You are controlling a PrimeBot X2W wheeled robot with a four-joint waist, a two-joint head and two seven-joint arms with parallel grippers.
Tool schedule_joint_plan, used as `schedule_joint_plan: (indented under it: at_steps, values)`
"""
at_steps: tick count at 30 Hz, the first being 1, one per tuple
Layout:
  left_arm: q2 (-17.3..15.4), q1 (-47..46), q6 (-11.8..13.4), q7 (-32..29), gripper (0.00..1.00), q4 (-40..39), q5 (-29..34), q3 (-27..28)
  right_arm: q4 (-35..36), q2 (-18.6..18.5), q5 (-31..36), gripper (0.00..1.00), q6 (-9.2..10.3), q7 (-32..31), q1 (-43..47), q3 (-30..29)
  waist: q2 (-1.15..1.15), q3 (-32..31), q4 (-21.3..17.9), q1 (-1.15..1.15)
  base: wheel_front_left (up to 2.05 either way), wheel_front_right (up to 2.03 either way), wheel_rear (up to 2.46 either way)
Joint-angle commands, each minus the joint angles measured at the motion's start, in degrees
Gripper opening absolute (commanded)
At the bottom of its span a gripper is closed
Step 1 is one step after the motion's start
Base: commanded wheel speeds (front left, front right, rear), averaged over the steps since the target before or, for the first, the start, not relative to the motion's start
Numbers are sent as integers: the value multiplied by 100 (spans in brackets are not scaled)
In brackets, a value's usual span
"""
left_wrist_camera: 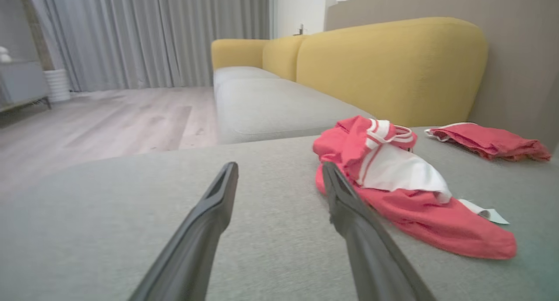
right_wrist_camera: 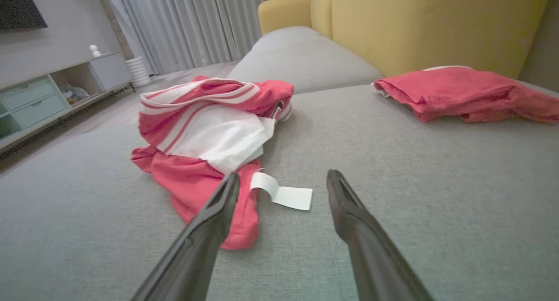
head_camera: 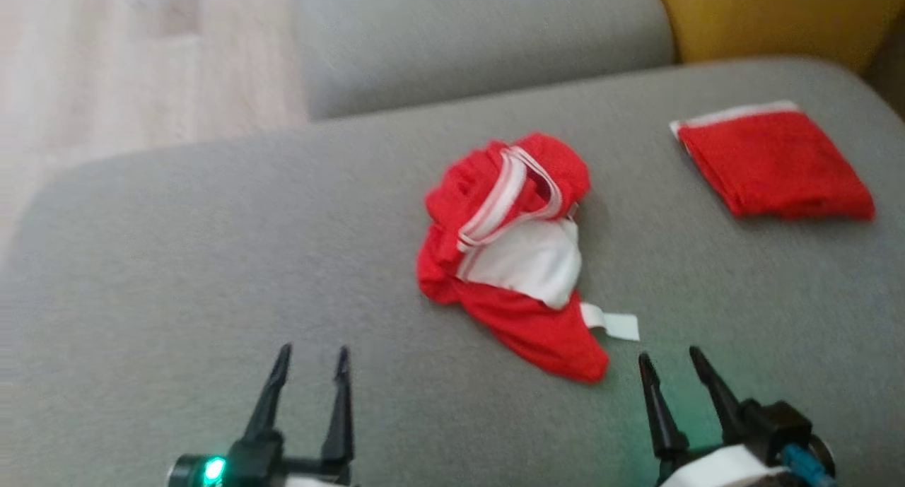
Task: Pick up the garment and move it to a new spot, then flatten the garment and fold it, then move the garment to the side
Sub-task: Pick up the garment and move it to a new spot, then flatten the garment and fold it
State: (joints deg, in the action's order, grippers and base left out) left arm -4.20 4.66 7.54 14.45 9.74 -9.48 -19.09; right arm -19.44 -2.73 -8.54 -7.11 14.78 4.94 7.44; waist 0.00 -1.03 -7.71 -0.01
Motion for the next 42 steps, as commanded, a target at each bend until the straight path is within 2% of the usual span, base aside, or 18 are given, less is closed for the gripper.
schedule_joint_plan:
  at_steps: [1, 9, 14, 42]
  values:
    - [27, -56, -2, 54, 100, -292, 105, 356, 193, -15, 64, 100, -37, 22, -25, 164, 0, -517, 419, 1, 0, 0, 0]
    - [49, 854, 42, 54, 100, -516, 448, 904, 470, -15, 44, 100, -37, 22, 296, 337, 0, -938, 504, 1, 0, 0, 0]
    - [60, 1114, 9, 54, 100, -519, 588, 1038, 545, -15, 35, 100, -37, 22, 325, 379, 0, -1015, 507, 1, 0, 0, 0]
    - [119, 1110, -280, 54, 100, -248, 666, 1289, 441, -15, -67, 100, -37, 22, 239, 230, 0, -965, 666, 1, 0, 0, 0]
